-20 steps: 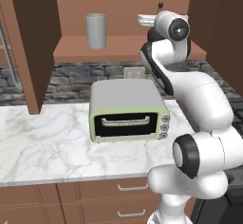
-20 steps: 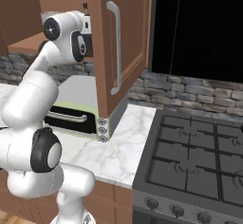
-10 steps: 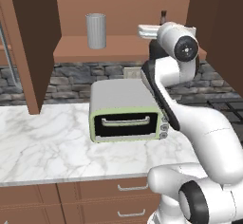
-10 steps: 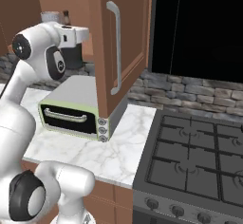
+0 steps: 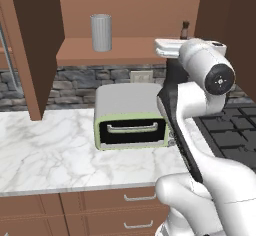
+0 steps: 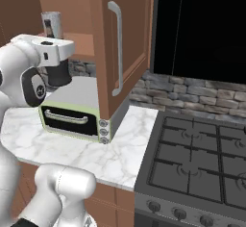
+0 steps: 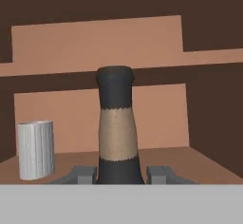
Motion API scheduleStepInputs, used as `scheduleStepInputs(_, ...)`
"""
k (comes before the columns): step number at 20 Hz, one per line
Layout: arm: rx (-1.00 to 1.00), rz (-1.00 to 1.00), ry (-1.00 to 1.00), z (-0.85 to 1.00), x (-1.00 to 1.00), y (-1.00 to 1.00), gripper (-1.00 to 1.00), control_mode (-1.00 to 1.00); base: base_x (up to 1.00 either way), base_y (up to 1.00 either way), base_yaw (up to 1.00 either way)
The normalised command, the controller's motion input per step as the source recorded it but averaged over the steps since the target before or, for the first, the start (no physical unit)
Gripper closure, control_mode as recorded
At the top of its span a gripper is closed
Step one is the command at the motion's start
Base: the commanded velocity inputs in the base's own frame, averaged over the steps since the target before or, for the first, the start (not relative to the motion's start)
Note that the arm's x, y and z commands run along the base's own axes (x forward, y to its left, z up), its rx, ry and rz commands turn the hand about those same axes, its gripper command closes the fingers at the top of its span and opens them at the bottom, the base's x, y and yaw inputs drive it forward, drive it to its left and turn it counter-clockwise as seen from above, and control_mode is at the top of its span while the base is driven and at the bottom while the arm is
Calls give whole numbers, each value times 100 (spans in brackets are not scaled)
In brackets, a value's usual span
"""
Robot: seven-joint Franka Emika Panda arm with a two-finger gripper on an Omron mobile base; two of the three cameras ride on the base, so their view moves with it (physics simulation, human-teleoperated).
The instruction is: There is a bowl on the dining counter. Grab a lemon wedge from the fridge and place it in the bowl. Then get the liquor bottle and glass cup from the cabinet and place them next to the bowl.
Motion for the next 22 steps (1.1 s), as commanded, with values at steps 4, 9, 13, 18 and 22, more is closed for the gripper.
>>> scheduleStepInputs(4,0,12,-6,-2,-100,10,100,-100,0,0,0)
scheduleStepInputs(9,0,22,-7,-4,-92,16,100,-100,0,0,0)
scheduleStepInputs(13,-4,25,-5,-7,-68,32,100,-100,0,0,0)
scheduleStepInputs(18,0,0,0,0,0,0,100,100,-91,46,16)
scheduleStepInputs(22,0,0,0,0,0,0,100,100,-90,52,32)
